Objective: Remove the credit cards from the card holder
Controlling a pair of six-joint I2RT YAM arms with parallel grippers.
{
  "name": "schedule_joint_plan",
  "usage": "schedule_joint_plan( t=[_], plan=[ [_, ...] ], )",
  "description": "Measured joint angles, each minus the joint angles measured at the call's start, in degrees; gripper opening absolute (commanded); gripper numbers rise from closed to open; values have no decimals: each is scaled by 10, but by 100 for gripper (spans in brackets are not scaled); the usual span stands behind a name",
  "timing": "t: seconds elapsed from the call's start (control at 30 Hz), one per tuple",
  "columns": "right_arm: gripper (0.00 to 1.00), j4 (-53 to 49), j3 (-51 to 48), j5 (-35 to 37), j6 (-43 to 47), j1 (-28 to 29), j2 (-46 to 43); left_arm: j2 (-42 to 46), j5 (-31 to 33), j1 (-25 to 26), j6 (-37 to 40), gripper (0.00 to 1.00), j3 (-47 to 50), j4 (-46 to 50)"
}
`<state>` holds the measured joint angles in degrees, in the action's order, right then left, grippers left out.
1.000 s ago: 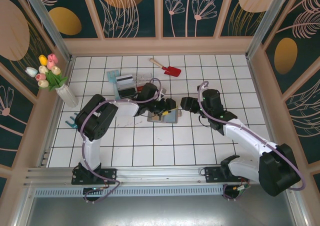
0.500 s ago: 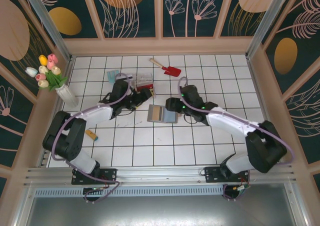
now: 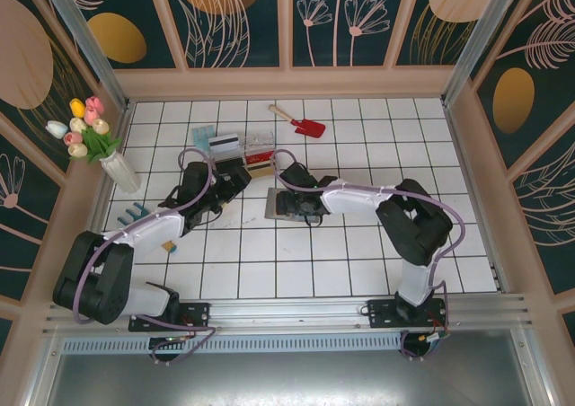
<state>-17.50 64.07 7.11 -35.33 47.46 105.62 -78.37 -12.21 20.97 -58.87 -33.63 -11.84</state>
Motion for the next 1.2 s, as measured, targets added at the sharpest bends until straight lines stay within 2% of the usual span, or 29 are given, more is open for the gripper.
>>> schedule_joint_plan(
  t=[0.2, 0.47, 0.8, 1.0, 1.2],
  plan=[
    [82, -13, 19, 15, 0, 0, 19, -11, -24, 0, -10, 98, 13, -23],
    [66, -9, 18, 25, 0, -1, 24, -60, -100, 0, -10, 96, 0, -50],
    [63, 47, -24, 12, 9, -11, 6, -113, -187, 17, -9, 90, -40, -90],
    [61, 82, -49, -4, 30, -19, -6, -158, -206, 51, 3, 88, -96, -82],
    [59, 101, -63, -12, 49, -23, -12, -223, -210, 56, 28, 87, -167, -61]
  ],
)
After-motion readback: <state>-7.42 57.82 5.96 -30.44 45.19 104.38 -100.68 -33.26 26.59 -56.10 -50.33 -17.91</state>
